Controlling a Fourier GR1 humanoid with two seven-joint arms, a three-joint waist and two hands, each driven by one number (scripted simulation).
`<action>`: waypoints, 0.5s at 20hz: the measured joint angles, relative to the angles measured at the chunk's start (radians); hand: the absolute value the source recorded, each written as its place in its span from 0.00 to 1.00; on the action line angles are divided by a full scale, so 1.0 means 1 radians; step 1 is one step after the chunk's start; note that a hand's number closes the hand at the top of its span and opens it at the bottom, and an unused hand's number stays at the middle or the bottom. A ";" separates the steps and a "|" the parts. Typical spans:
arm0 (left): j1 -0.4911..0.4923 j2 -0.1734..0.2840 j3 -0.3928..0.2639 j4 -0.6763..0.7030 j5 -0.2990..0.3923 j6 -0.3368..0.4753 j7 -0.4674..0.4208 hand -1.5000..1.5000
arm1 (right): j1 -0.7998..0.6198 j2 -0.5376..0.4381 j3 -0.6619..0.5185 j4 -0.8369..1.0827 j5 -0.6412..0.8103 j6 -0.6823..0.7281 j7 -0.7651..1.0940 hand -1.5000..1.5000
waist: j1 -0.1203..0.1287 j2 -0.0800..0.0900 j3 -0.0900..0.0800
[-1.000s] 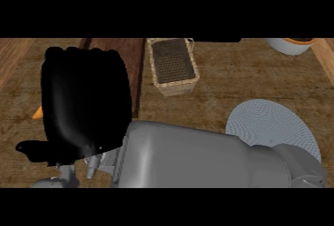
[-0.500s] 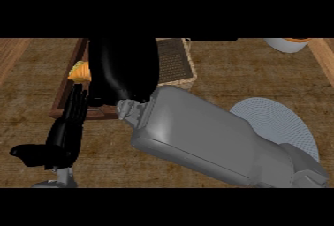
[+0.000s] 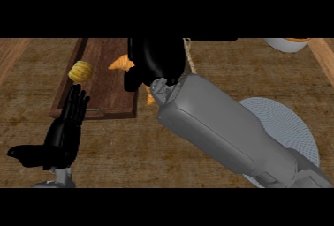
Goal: Pick the croissant from the placemat and place it in the basket
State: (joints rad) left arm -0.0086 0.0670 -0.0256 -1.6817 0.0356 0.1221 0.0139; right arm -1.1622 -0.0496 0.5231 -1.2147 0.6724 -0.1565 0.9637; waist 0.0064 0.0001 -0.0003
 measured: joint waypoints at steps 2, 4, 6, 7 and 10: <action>0.000 0.003 0.003 -0.003 0.002 -0.004 0.006 0.50 | 0.013 -0.004 -0.015 0.022 0.006 0.022 -0.029 1.00 | 0.000 0.000 0.000; 0.003 -0.002 -0.001 -0.006 -0.002 -0.001 0.008 0.50 | 0.026 -0.013 -0.038 0.041 0.013 0.041 -0.063 1.00 | 0.000 0.000 0.000; -0.008 -0.008 -0.003 -0.004 -0.010 0.008 0.016 0.50 | 0.036 -0.008 -0.062 0.050 0.024 0.054 -0.084 1.00 | 0.000 0.000 0.000; -0.004 -0.008 -0.005 -0.002 -0.011 0.005 0.012 0.50 | 0.052 -0.006 -0.071 0.055 0.030 0.049 -0.101 1.00 | 0.000 0.000 0.000; -0.007 -0.008 -0.001 0.011 -0.009 -0.002 0.000 0.50 | 0.079 0.015 -0.098 0.091 0.056 0.021 -0.150 1.00 | 0.000 0.000 0.000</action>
State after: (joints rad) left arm -0.0157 0.0585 -0.0269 -1.6712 0.0267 0.1197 0.0143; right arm -1.0827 -0.0350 0.4251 -1.1238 0.7280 -0.1357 0.8136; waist 0.0068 0.0005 -0.0002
